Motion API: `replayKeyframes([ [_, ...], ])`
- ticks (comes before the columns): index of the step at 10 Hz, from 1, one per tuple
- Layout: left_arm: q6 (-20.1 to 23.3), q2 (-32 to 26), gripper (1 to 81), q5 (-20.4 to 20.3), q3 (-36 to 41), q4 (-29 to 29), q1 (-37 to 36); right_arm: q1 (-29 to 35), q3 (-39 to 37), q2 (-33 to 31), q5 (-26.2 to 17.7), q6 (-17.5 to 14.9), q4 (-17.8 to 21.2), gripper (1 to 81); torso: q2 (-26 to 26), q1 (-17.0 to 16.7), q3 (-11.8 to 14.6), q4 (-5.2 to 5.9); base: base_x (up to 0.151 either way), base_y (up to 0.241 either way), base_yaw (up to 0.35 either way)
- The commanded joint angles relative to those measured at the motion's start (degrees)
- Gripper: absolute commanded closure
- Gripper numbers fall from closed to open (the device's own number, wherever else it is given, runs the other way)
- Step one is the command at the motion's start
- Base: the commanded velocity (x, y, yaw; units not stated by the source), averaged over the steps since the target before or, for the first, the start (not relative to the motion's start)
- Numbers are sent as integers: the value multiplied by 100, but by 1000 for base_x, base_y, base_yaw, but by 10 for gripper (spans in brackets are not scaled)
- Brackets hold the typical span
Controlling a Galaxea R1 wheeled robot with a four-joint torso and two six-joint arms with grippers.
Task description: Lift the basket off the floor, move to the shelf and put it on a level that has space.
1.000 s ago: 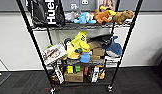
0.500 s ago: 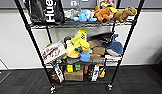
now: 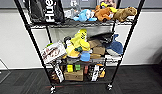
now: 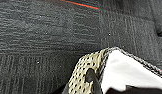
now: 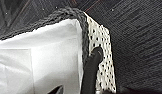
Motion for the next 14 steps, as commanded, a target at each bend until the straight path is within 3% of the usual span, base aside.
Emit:
replayKeyframes([
  [1, -25, 40, 10, 316, 43, -37, -651, 536, 152, -31, -275, 29, 161, 10, 0, 0, 0, 0, 0, 0, 0],
  [11, 19, -21, 10, 441, 43, -11, -326, 536, 55, 74, -275, 20, 170, 10, 0, 0, -2, 0, 0, 0, 0],
  [12, 28, -21, 811, 441, 43, -11, -317, 528, 55, 74, -275, 20, 178, 811, 0, 0, -2, 0, 0, 0, 0],
  [14, 37, -12, 811, 441, 43, -11, -290, 519, 55, 74, -283, 20, 179, 811, 0, 2, -2, 0, 0, 0, 0],
])
